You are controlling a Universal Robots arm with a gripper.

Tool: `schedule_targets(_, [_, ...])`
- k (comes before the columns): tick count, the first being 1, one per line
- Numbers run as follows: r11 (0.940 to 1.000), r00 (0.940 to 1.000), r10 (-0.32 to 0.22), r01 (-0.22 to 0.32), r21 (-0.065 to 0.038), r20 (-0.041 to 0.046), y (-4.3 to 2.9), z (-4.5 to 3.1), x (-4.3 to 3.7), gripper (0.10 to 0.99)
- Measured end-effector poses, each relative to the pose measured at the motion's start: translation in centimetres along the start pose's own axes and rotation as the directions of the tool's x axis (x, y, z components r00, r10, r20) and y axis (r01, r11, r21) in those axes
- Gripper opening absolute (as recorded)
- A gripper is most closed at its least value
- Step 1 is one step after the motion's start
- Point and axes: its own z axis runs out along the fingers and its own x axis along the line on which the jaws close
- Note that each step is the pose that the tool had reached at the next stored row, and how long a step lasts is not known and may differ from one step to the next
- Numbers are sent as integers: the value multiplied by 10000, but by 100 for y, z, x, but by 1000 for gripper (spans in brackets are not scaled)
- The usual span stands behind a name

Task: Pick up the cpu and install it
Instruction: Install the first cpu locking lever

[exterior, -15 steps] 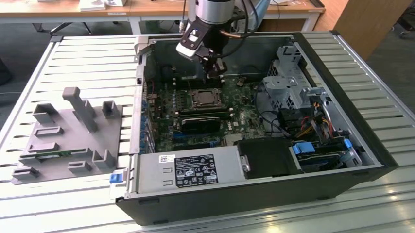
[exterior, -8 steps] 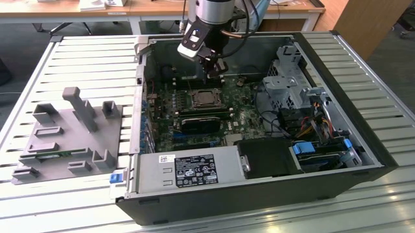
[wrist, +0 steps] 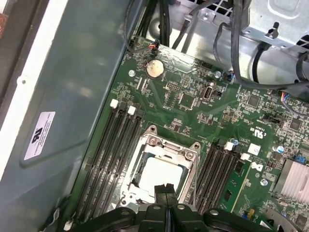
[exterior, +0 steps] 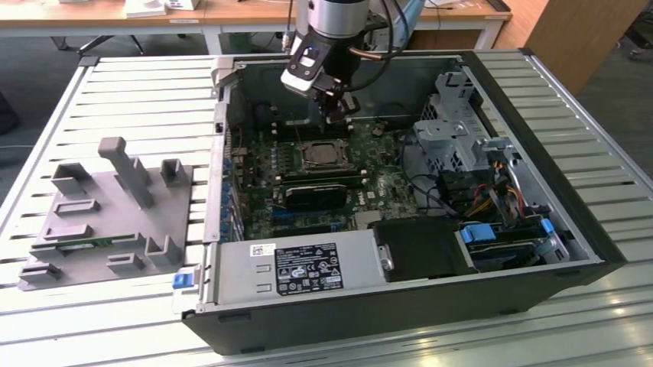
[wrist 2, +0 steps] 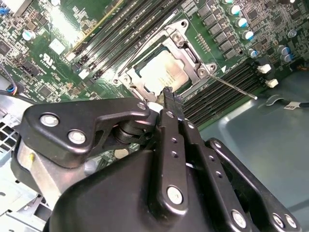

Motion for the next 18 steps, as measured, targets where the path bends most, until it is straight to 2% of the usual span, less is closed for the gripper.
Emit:
schedule_targets(11, [9991,9991,-415,415,-2,5,0,0,0,106])
schedule_targets(18, [9958,9958,-912,912,-4,11,0,0,0,106])
